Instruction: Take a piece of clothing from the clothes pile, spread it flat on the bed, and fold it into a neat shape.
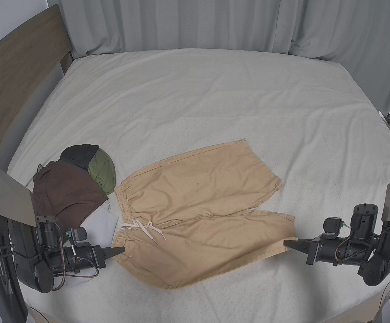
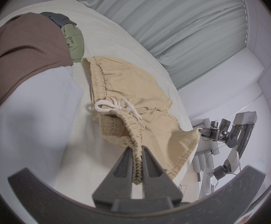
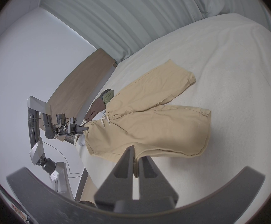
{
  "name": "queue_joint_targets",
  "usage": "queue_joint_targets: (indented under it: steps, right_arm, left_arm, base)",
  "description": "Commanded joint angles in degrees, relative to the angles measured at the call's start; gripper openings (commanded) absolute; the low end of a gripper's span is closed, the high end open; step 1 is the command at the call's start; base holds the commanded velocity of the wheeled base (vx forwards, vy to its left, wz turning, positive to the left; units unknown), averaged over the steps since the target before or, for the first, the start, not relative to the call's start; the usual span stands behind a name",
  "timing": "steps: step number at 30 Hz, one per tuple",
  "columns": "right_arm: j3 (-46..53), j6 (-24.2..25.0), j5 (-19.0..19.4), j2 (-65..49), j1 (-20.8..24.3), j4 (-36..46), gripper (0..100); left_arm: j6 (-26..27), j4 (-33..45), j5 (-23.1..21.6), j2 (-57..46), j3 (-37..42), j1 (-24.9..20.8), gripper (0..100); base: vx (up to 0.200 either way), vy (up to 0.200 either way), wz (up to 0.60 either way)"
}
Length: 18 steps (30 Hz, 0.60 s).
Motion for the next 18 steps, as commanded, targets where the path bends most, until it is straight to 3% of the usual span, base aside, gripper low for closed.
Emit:
queue_joint_targets:
  steps: [1,18]
  right_arm:
    - [-0.31,0.02,0.03,-0.58,0.02,-0.03,0]
    - [-3.65,4.85,-1.9,-2.95,0.1,-0.03,0]
  left_arm:
    - [-1.62,-0.14,0.06,-0.62,-0.37,-0.07,0]
    - [-3.29,-0.14,0.42,-1.24,-1.43,0.02,0]
  base:
    - [0.0,0.0,0.0]
    - [0.0,0.0,0.0]
